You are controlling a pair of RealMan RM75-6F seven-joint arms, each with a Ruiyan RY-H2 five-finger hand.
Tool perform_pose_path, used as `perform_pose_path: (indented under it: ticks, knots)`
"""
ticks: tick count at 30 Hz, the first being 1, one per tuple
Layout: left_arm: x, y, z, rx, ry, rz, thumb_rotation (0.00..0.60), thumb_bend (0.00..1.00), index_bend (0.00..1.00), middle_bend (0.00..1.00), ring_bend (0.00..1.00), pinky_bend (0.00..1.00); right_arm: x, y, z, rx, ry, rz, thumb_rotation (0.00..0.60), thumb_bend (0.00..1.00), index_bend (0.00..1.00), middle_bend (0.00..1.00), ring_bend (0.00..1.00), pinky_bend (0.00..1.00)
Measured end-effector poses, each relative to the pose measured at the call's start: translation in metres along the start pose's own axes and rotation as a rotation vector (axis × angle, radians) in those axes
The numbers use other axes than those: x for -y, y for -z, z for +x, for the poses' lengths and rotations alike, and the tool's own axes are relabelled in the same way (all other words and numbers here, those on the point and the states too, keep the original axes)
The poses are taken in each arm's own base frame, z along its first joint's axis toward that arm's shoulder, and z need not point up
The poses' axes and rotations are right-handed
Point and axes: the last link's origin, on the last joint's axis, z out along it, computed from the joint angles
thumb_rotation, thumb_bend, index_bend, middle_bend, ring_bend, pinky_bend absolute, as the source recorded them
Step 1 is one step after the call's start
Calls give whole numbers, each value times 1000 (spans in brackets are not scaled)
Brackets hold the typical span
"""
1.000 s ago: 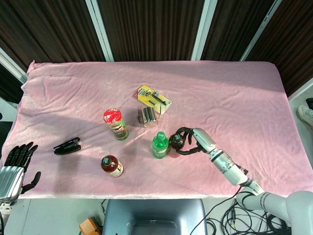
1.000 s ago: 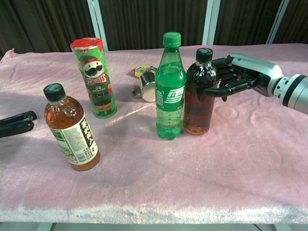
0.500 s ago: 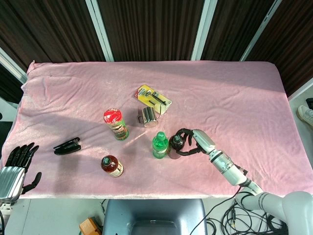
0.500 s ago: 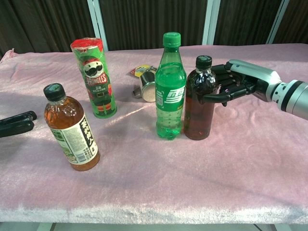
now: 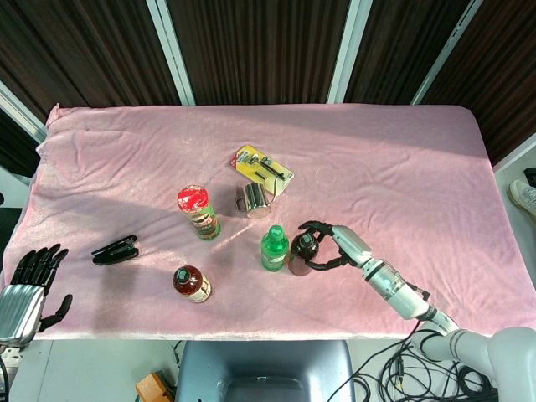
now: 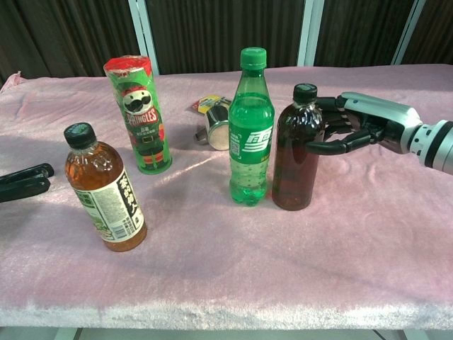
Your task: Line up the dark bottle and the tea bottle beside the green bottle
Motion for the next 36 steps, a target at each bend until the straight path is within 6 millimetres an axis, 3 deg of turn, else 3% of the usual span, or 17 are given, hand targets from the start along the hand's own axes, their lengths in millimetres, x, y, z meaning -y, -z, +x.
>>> perform_pose_path:
  ticks: [10,15,19,21,24,28,32,36]
  knots:
    - [0,1,1,-6,4,-1,600,394,0,26,0,0,5,12,7,-11,18,26,600,344,0,128,125,375]
    - [0,2,2,-4,27,-16,600,376,0,0,0,4,6,33,18,-25,118,29,600,327,0,21,25,274]
    - [-1,0,2,7,85,-53,600,363,0,0,0,30,5,65,36,-35,299,-22,600,327,0,0,0,132]
    - [-2,-2,2,20,134,-83,600,357,0,0,0,35,5,84,44,-45,392,-61,600,327,0,0,0,116]
    - [-5,-6,-1,52,222,-141,600,340,0,0,0,36,12,124,52,-75,534,-140,600,327,0,0,0,112]
    - [-12,-14,-9,102,368,-226,600,321,0,0,0,23,32,193,53,-155,641,-271,600,327,0,0,0,112]
    - [-22,-21,-28,147,557,-290,600,309,0,0,0,15,40,229,50,-209,655,-341,600,327,0,0,0,112]
    - [-41,-29,-61,180,773,-332,600,307,0,0,0,15,35,259,55,-239,678,-366,600,327,0,0,0,112]
